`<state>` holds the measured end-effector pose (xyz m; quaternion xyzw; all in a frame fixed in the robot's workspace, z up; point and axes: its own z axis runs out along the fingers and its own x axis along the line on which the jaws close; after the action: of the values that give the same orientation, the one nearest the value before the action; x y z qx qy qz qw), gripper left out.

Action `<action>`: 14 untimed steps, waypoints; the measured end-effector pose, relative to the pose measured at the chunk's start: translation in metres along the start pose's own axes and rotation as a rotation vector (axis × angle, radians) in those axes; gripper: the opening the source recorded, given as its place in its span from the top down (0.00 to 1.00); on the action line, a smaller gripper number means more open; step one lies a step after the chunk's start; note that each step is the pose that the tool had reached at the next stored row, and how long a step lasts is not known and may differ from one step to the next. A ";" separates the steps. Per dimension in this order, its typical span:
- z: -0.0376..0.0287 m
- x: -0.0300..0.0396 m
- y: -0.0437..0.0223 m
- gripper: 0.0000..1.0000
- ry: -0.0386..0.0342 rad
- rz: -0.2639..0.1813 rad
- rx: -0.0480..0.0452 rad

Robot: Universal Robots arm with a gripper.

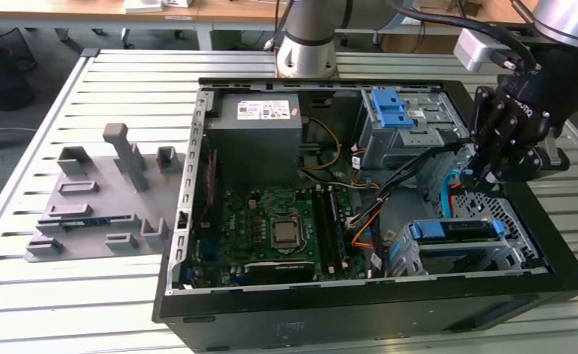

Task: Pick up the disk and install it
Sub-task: 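Insert the first disk wire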

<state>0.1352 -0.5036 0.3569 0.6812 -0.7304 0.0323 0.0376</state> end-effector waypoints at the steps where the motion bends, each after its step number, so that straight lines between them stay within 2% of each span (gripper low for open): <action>1: 0.0003 0.0000 0.0000 0.70 0.0001 0.000 0.0000; 2: 0.0006 -0.0001 0.0000 0.70 0.0002 0.001 0.0000; 4: 0.0010 -0.0001 0.0000 0.83 0.0003 0.001 -0.0001; 7: 0.0015 -0.0001 0.0000 0.84 -0.0009 0.001 -0.0002; 8: 0.0017 -0.0001 0.0000 0.84 -0.0055 0.001 -0.0005; 11: 0.0020 -0.0002 -0.0001 0.84 -0.0416 0.001 -0.0030; 12: 0.0023 -0.0001 -0.0001 0.84 -0.0514 0.000 -0.0037; 14: 0.0028 0.0002 -0.0001 0.84 -0.0537 0.001 -0.0038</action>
<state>0.1353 -0.5041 0.3542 0.6816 -0.7314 0.0126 0.0193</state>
